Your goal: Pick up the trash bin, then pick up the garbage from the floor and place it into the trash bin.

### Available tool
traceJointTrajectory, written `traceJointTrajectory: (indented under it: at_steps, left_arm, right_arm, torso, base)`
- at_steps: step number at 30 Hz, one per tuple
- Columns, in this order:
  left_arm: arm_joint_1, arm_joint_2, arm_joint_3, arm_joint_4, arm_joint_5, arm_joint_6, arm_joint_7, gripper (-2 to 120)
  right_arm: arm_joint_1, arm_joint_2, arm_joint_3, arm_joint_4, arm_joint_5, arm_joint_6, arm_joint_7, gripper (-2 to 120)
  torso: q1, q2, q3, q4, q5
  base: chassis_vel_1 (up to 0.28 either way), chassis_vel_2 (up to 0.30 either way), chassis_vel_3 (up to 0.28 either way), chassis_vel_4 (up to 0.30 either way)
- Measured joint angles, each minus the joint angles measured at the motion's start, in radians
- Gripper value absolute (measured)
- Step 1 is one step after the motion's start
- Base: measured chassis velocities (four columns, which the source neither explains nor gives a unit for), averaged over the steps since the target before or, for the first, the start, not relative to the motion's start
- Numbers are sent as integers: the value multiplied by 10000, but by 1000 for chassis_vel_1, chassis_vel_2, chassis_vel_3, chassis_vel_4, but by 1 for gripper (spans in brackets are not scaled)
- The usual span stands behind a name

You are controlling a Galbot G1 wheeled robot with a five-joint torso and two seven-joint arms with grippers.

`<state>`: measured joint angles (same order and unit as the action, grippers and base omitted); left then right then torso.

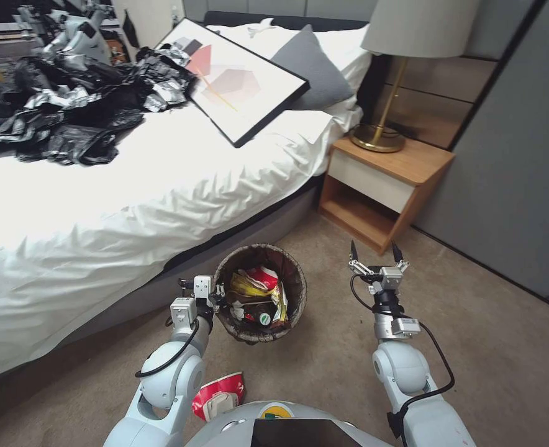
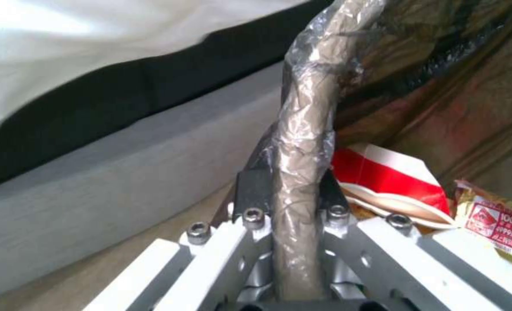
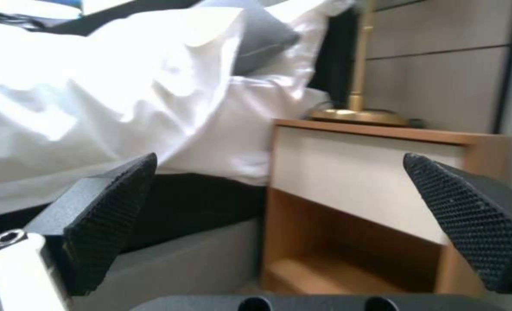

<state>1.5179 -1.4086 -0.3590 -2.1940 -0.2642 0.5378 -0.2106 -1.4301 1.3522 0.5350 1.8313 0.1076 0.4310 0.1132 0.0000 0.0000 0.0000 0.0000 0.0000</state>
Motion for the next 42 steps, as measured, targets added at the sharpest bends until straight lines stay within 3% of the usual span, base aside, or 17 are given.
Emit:
traceJointTrajectory:
  at_steps: [37,42]
  left_arm:
    - [230,-58,-2,-23,119,-265,85,2]
    - [240,-63,-22,-22,160,-353,86,2]
  right_arm:
    - [397,13,-399,-202,-124,-130,-244,100]
    - [374,15,-391,-202,-133,-131,-301,100]
  torso:
    - [0,0,0,5,0]
    - [0,0,0,-3,0]
  base:
    - [120,120,127,120]
    - [31,19,14,24]
